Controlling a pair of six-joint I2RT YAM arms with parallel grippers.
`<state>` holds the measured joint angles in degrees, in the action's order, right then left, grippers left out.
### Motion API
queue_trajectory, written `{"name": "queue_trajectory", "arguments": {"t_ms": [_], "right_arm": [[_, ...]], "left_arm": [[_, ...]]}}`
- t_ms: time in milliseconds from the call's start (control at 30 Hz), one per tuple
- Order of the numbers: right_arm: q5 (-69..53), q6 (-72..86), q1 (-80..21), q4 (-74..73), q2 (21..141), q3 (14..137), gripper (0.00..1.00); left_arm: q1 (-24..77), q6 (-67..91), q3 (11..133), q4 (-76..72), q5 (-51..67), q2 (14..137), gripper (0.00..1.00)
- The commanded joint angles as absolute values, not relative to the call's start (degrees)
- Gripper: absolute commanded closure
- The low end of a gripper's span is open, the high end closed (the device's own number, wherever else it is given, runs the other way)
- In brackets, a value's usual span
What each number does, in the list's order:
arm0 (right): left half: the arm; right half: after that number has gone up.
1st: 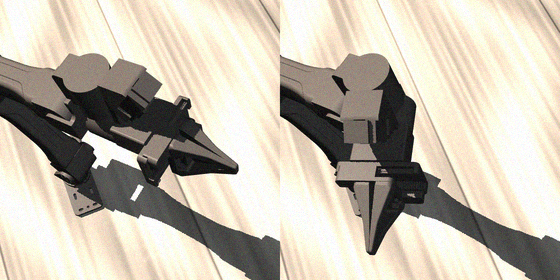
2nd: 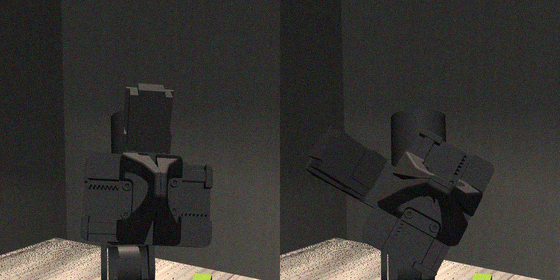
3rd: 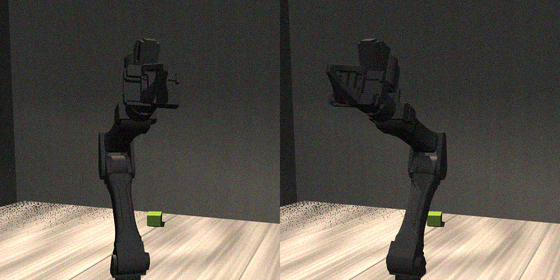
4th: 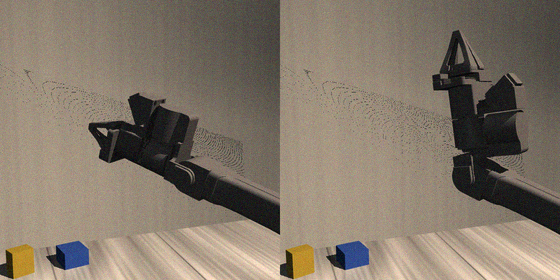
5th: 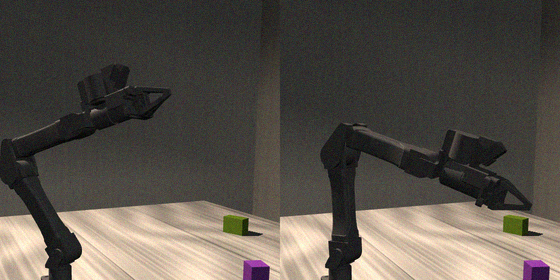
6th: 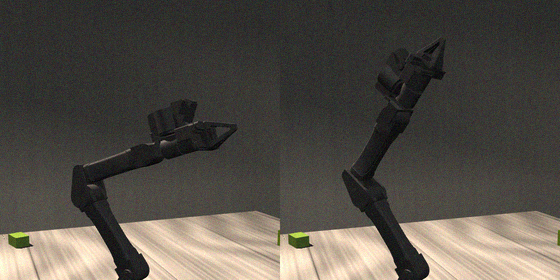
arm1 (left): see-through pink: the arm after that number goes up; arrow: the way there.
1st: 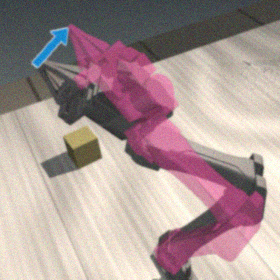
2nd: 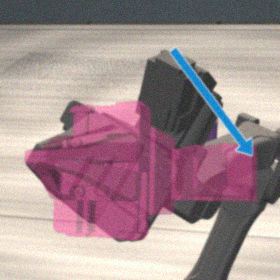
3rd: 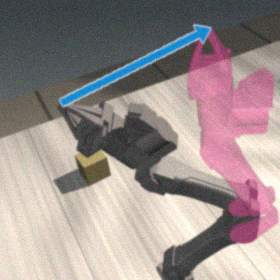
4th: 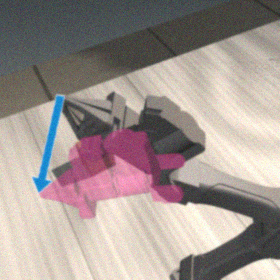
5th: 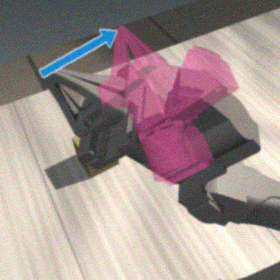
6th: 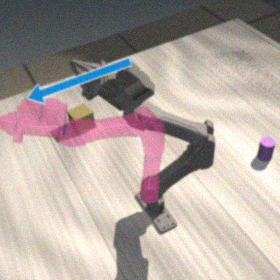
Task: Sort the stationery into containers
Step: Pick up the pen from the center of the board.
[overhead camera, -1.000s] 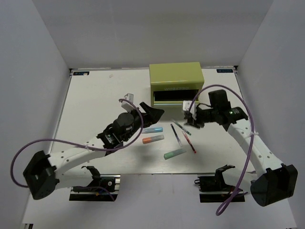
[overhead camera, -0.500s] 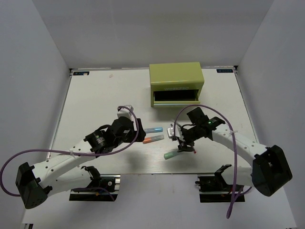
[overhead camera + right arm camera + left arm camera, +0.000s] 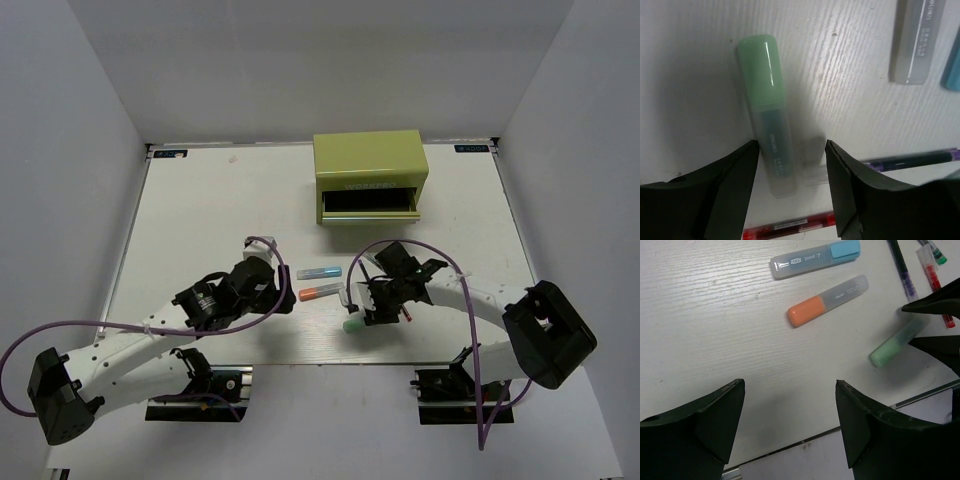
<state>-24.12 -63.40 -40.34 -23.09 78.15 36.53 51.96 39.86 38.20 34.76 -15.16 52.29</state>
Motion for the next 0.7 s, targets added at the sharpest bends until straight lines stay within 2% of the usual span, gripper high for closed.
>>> {"name": "queue_trajectory", "arguments": {"t_ms": [0,133,200,267,433,533,667], "right_arm": [[-21.45,-63.98,-41.22,-19.78,79.54,35.86,0.38],[-21.01,-64.86,-41.84,-19.51,80.86,35.42,0.47],[-21.53,-66.18,-41.92,-21.17,81.3,35.33,0.56],[-23.45,-67.58,-41.92,-23.62,81.91,36.03,0.6],[-26.37,-71.8,-41.92,-32.16,82.7,37.53,0.76],[-27.68,-72.25,-41.66,-36.1,81.83,39.28,0.82],[-28.3,-66.11,-40.87,-38.49,78.58,45.07,0.86]], "left_arm": [[51.77,38.67,37.79,33.57,-13.71,50.36,0.17],[51.77,35.87,37.79,31.03,-10.82,51.59,0.26],[51.77,33.49,37.18,29.54,-8.45,53.34,0.28],[51.77,30.61,37.18,26.82,-6.69,54.75,0.32],[51.77,24.27,37.18,22.94,-2.21,57.83,0.34],[51.77,19.96,36.65,20.41,-1.58,57.83,0.37],[51.77,14.42,34.72,16.62,1.4,55.55,0.44]]}}
